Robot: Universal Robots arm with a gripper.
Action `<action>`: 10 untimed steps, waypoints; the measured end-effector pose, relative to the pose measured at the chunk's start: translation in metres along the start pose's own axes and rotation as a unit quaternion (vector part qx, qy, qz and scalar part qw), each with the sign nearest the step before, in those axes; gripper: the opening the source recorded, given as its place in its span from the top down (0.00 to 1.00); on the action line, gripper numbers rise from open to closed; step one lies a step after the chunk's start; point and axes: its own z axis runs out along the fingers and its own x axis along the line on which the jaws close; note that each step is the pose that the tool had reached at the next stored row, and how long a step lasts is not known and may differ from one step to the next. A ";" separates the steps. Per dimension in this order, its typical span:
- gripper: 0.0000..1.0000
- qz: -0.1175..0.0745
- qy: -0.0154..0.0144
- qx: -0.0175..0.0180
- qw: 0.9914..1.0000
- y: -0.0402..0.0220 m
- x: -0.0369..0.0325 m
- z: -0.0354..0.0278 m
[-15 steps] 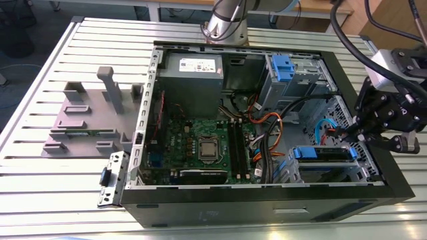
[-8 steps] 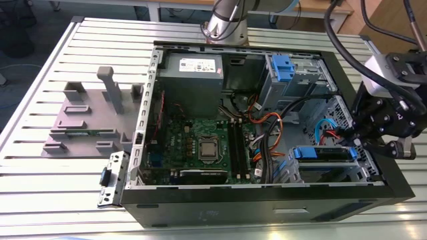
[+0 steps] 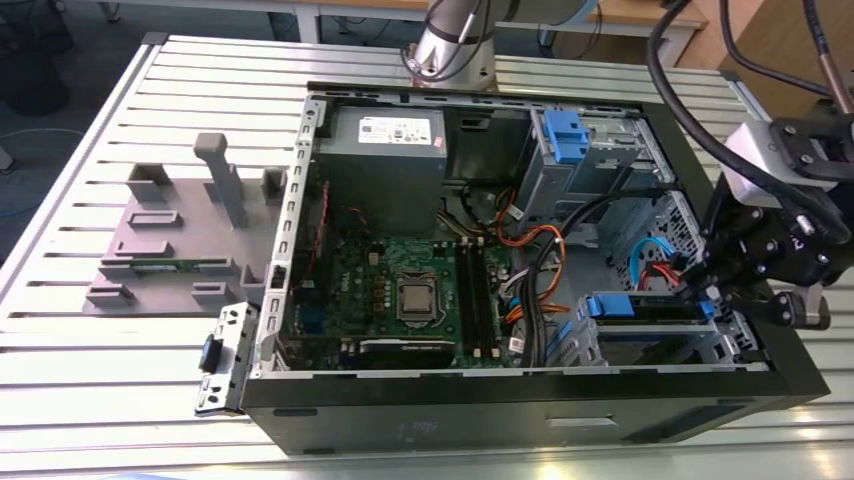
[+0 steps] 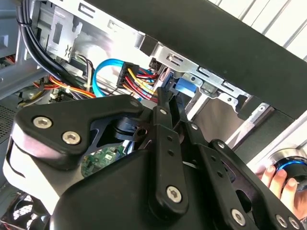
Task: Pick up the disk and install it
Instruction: 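Insert the first disk wire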
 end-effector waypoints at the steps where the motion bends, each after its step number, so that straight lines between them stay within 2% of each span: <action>1: 0.81 0.000 0.000 0.000 1.000 0.0001 0.0002 0.0006; 10: 0.81 0.000 -0.002 0.000 1.000 0.0016 0.0016 0.0047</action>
